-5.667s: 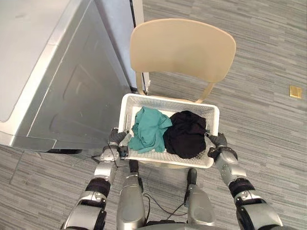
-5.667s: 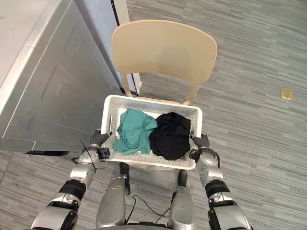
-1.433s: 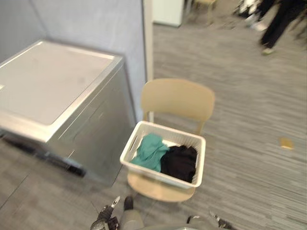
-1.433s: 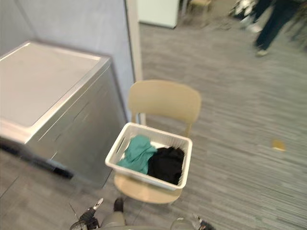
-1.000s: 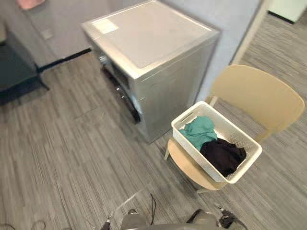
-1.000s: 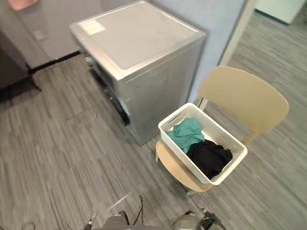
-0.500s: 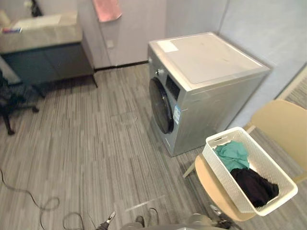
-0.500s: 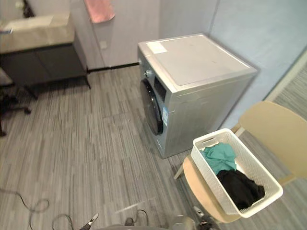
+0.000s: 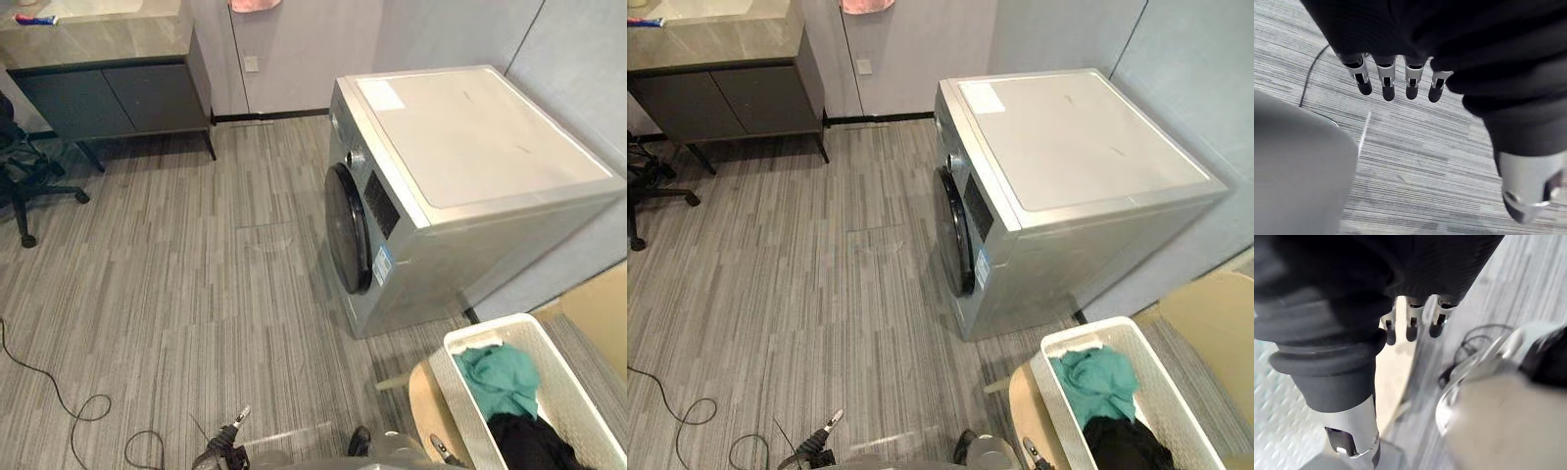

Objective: Pick up the laundry basket with both hands and put the clothes into the washing machine.

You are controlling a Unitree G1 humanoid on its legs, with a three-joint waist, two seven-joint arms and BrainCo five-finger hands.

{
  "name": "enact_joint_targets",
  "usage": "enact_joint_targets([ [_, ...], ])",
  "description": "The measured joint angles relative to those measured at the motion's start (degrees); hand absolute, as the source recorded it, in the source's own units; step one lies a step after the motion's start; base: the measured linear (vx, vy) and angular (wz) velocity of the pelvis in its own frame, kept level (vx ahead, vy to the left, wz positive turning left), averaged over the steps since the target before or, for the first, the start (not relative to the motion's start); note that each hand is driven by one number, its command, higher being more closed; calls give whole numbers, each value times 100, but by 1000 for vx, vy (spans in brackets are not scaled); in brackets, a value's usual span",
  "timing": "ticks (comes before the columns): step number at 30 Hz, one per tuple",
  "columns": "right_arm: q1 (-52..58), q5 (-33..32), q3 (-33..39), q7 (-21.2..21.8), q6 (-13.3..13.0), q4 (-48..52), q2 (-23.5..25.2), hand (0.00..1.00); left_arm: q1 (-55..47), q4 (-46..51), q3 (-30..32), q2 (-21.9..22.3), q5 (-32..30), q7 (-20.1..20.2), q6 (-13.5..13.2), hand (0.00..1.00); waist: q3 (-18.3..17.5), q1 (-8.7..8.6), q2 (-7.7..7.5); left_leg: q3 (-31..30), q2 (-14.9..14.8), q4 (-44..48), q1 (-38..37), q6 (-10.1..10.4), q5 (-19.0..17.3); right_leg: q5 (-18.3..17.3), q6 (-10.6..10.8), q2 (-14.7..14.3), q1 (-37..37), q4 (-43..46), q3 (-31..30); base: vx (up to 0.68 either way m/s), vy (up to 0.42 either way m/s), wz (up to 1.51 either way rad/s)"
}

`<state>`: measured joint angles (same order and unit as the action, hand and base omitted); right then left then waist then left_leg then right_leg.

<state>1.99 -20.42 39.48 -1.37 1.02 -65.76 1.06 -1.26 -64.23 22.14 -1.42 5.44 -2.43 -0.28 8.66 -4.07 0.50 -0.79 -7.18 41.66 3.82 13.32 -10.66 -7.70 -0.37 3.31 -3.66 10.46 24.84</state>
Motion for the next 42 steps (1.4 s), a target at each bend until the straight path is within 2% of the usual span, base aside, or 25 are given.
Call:
enact_joint_targets([
  [2, -71, -78, -369, -4, -46, 188, 11, 0, -68, 130, -1, 19, 57, -6, -8, 0, 43, 84, 62, 553, -405, 1519, 436, 17, 927, 0, 0, -77, -489, -212, -163, 404, 44, -55],
  [4, -247, -176, -678, -13, -99, 196, -81, 0, -93, 197, -50, 22, 92, -1, -27, 0, 53, 235, 159, 1268, -935, 2457, 797, -499, 586, -3, 2, -82, -935, -503, -626, 361, 164, -98],
  [5, -427, -208, -882, -71, -120, 197, -79, 0, -57, 238, -69, -18, 174, -11, -44, 0, 79, 279, 105, 1599, -1151, 2500, 1042, -930, 153, -3, 3, 84, -1064, -595, -912, 319, 272, -102],
  [6, -540, -220, -1070, -122, -158, 196, -72, 0, 1, 312, -121, -110, 216, -23, -53, 0, 138, 352, -6, 1715, -1257, 2134, 1291, -1062, -87, 1, 8, 334, -1110, -583, -1121, 314, 295, -100],
  [7, -586, -218, -1121, -125, -187, 196, -51, 0, 8, 325, -135, -154, 277, -26, -76, 0, 175, 381, -72, 1746, -1315, 1707, 1364, -1029, -127, 4, 14, 489, -1132, -543, -1185, 306, 338, -95],
  [8, -620, -217, -1137, -133, -224, 200, -6, 0, -17, 337, -138, -213, 300, -53, -136, 0, 203, 399, -114, 1660, -1434, 463, 1320, -973, -85, 37, 71, 718, -1158, -441, -1325, 319, 413, -94],
  [9, -579, -209, -1194, -146, -242, 204, -19, 0, -105, 295, -139, -223, 298, -110, -135, 0, 178, 379, -16, 1287, -1460, -1158, 1069, -907, 225, 31, 337, 855, -1136, -312, -1453, 317, 471, -101],
  [10, -534, -200, -1265, -149, -255, 211, -61, 0, -198, 287, -137, -187, 298, -147, -136, 0, 137, 378, 73, 970, -1455, -1919, 896, -999, 608, -44, 593, 872, -1106, -235, -1565, 341, 586, -107],
  [11, -483, -188, -1404, -144, -264, 266, -230, 0, -369, 245, -137, -11, 298, -167, -142, 0, -2, 389, 401, 381, -1520, -2626, 735, -1082, 1291, -249, 876, 865, -1053, -163, -1630, 321, 619, -87],
  [12, -455, -150, -1700, -136, -260, 188, -73, 0, -283, 58, -88, -336, 359, -196, -136, 0, 66, 330, 117, 320, -1260, -2159, 943, -45, 1100, -812, 1202, 1041, -928, 50, -1950, 319, 558, -60],
  [13, -484, -140, -1756, -123, -227, 162, -71, 0, -246, 53, -133, -479, 360, -246, -127, 0, 72, 332, 43, 356, -1260, -2173, 963, 11, 1030, -868, 1112, 819, -711, 273, -2118, 200, 329, -25],
  [14, -465, -138, -1751, -124, -235, 159, -77, 0, -250, 51, -123, -493, 360, -265, -129, 0, 68, 343, 37, 427, -1265, -2158, 926, 11, 979, -856, 1077, 722, -633, 327, -2172, 134, 185, -25],
  [17, -447, -95, -1776, -105, -293, 215, -42, 0, -287, -215, -144, -432, 280, -255, -64, 0, -32, 313, -143, 898, -954, -2506, 442, -90, 910, -414, 1186, 1043, -625, 349, -2464, 140, 212, -38],
  [22, 27, -57, -2668, -129, -224, 1477, -136, 0, -420, -217, -821, -362, 121, -265, -69, 0, -254, 267, 103, 1579, -574, -3661, -186, -326, 1321, 428, 1477, 1349, -65, 423, -2993, 114, 144, -50],
  [25, 182, 213, -3258, -162, -232, 2928, -180, 0, -368, -194, -1139, -414, 44, -275, -88, 0, -277, 184, 130, 1940, -485, -4029, -446, -449, 1446, 894, 1412, 1366, 433, 880, -3103, 62, 108, -54],
  [27, 76, 598, -3777, -131, -266, 3749, -305, 0, -377, -155, -1144, -424, 35, -275, -125, 0, -275, 207, 120, 2215, -569, -4086, -645, -543, 1390, 1376, 817, 1408, 832, 1304, -2305, 37, 67, -73],
  [28, 18, 700, -3896, -104, -291, 3862, -333, 0, -378, -155, -1147, -393, 30, -274, -122, 0, -276, 203, 127, 2289, -616, -4086, -677, -570, 1375, 1467, 721, 1406, 918, 1381, -2092, 33, 23, -73],
  [29, -106, 851, -4140, -53, -300, 4087, -343, 0, -380, -158, -1136, -454, 3, -270, -118, 0, -236, 205, 115, 2449, -726, -4085, -724, -579, 1370, 1054, 895, 1308, 1077, 1579, -1673, 17, -69, -65],
  [30, -214, 1007, -4361, 52, -305, 4339, -350, 0, -377, -188, -1126, -517, -28, -261, -115, 0, -249, 222, 13, 2568, -837, -4085, -762, -578, 1371, 574, 857, 956, 1168, 1579, -1362, 0, -119, -57],
  [31, -231, 1057, -4426, 68, -309, 4502, -359, 0, -376, -205, -1113, -540, -41, -255, -115, 0, -270, 241, -26, 2610, -837, -4081, -770, -577, 1372, 473, 789, 746, 1166, 1412, -1296, -24, -190, -38],
  [32, -252, 1146, -4503, 104, -357, 4759, -419, 0, -378, -210, -1039, -559, -63, -244, -118, 0, -283, 296, -77, 2654, -721, -4079, -799, -577, 1371, 307, 460, 641, 1076, 1096, -1051, -4, -153, -30],
  [33, -346, 1283, -4636, 155, -489, 5035, -642, 0, -378, -213, -814, -463, -181, -210, -119, 0, -296, 342, -34, 2702, -651, -4130, -835, -571, 1366, 232, 495, 607, 729, 464, -1058, -11, -116, -22],
  [37, -441, 1660, -4862, 165, -459, 5332, -1122, 0, -487, -209, -570, -179, -275, -150, -107, 0, -285, 400, 287, 2508, -669, -4429, -862, -492, 1495, 486, 580, 376, 433, -311, -1045, -40, -20, -1],
  [41, -439, 1902, -4832, 106, -504, 5607, -1168, 0, -514, -123, -570, -219, -273, -157, -113, 0, -302, 481, 219, 2138, -666, -4651, -846, -463, 1630, 552, 588, 294, 276, -596, -793, -30, -14, 27],
  [42, -433, 1926, -4834, 99, -498, 5585, -1148, 0, -517, -69, -576, -223, -275, -156, -117, 0, -335, 492, 117, 2035, -663, -4709, -783, -465, 1671, 536, 612, 287, 264, -654, -700, 4, -12, 38],
])
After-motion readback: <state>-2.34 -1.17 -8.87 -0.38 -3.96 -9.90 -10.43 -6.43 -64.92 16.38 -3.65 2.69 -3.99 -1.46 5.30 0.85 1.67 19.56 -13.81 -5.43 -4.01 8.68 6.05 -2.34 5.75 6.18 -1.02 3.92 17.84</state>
